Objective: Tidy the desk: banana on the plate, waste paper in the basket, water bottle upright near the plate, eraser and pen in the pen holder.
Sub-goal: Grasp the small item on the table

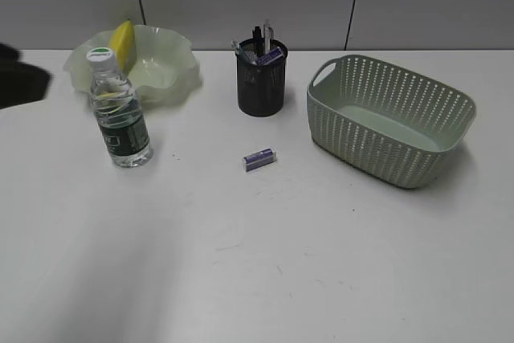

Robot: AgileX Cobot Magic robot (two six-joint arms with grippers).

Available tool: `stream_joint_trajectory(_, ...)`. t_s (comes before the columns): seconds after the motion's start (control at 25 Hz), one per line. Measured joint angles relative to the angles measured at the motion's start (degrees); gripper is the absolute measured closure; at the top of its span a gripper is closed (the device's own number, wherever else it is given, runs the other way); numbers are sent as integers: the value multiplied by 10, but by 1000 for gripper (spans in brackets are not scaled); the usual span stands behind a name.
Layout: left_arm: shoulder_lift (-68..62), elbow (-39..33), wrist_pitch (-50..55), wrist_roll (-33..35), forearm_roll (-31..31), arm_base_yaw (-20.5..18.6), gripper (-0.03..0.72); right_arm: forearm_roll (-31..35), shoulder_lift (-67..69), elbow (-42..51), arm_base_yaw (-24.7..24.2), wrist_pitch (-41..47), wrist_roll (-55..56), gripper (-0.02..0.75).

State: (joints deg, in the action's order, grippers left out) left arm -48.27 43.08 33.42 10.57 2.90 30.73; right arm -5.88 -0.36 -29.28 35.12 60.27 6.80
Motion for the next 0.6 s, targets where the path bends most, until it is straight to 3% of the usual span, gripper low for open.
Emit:
stream_joint_trajectory(0.24,-339,188,-14,90,11,5,365,0,0,0,0,-3,0,496)
stream_joint_trajectory(0.44,-565,378,37,104,10,30,249,0,0,0,0,-4,0,496)
stream_joint_trajectory(0.6,-691,510,80,119,4,53,232,0,0,0,0,-4,0,496)
